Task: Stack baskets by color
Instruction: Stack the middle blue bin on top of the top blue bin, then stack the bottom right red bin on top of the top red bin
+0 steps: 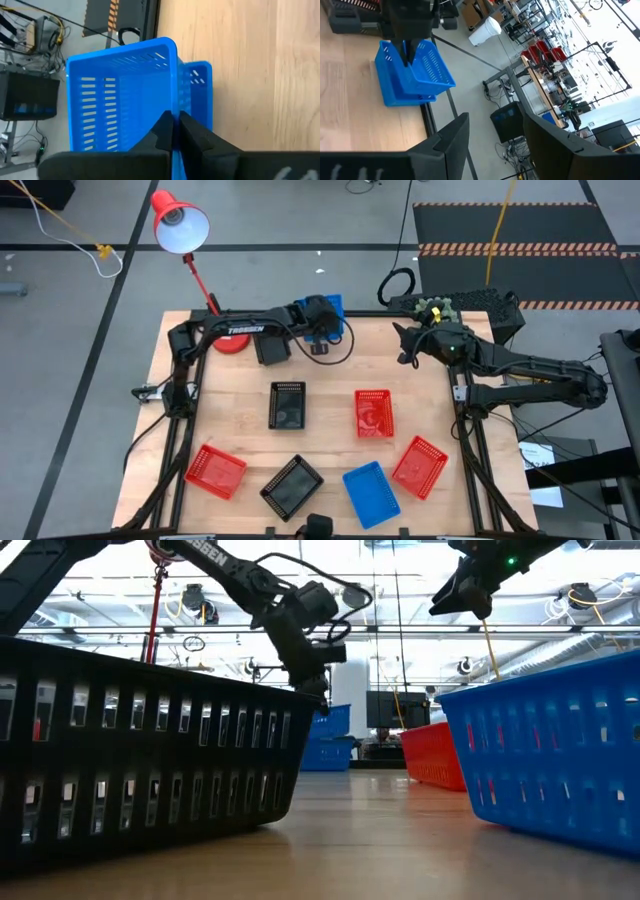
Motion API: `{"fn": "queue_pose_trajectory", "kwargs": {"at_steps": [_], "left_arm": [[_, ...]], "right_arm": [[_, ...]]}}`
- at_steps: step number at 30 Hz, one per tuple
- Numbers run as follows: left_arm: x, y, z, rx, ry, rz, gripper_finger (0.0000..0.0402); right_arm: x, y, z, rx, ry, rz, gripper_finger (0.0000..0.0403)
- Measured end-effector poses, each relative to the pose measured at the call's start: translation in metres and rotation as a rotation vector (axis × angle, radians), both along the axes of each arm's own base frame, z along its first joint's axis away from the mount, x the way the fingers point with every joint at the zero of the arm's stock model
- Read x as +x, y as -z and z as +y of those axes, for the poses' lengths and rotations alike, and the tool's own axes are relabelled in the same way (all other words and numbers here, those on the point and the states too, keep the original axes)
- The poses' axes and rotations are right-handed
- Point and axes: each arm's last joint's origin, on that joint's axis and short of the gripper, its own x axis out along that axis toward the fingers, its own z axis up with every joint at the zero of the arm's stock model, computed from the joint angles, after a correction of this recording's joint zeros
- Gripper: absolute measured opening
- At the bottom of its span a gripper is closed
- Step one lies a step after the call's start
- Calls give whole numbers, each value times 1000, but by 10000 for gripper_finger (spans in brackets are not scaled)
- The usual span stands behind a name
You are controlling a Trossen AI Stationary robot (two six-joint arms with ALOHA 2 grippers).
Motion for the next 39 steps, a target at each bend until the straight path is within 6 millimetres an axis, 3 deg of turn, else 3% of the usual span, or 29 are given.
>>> {"fn": "queue_pose_trajectory", "kwargs": {"at_steps": [8,21,31,35,39], "left_arm": [[7,18,1,-7,17,16,10],[10,20,1,-15,33,-1,33],[14,18,-1,-15,18,-49,133],[14,5,-11,3,-2,-71,160],[1,-31,-30,-4,-67,-118,162]], "right_arm": [[0,0,0,0,0,0,180],[0,0,0,1,0,0,180],[0,0,0,3,0,-2,180],[0,0,0,4,1,-4,180],[1,0,1,29,-29,-24,180]]}}
